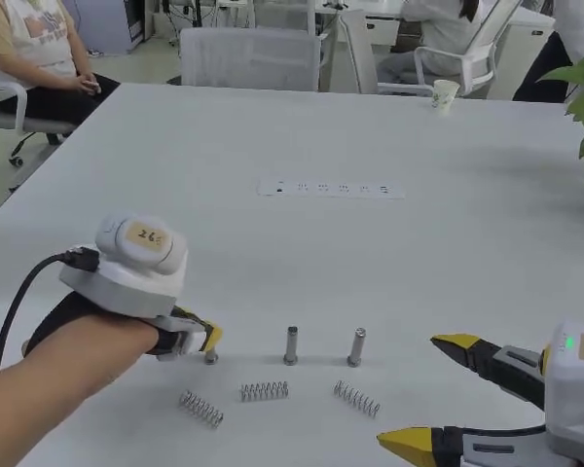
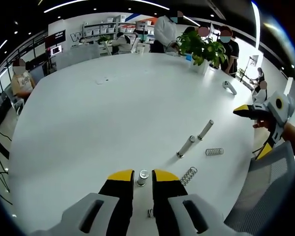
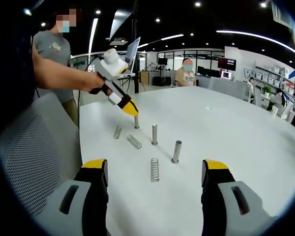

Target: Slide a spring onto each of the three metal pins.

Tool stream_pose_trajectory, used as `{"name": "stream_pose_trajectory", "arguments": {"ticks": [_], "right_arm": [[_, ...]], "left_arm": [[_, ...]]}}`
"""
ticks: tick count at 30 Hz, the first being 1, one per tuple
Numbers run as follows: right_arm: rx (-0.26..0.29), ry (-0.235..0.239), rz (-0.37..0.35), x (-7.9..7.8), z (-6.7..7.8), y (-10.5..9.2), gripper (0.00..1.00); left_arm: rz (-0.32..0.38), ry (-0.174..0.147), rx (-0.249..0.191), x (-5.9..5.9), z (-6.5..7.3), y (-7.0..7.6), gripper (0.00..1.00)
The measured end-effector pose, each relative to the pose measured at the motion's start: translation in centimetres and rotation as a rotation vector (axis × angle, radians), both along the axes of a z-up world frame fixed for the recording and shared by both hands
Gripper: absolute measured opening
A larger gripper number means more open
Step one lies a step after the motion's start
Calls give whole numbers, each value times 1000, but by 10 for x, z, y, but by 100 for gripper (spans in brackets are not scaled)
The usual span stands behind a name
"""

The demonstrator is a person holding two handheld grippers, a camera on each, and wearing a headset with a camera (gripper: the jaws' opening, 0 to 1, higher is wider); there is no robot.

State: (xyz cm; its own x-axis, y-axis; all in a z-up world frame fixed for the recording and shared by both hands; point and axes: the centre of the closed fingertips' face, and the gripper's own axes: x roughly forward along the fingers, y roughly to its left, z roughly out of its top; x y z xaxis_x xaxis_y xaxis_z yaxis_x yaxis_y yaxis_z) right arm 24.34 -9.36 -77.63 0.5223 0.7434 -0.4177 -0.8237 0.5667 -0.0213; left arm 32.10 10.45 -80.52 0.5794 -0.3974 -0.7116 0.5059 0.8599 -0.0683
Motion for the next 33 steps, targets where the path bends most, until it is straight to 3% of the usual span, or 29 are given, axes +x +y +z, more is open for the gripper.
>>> {"name": "stream_pose_trajectory", "arguments": {"ticks": [10,24,33], "right_arm": [[1,-2,-1,0,1,0,79],[-2,-2,-3,0,2,0,78],[1,3,-10,0,1,-1,78]], "left_arm": [[-8,-24,-9,-7,7,6,19],[-77,-37,-27,-37,13,9,22],[-193,10,-27,-58,-4,5,23]]}}
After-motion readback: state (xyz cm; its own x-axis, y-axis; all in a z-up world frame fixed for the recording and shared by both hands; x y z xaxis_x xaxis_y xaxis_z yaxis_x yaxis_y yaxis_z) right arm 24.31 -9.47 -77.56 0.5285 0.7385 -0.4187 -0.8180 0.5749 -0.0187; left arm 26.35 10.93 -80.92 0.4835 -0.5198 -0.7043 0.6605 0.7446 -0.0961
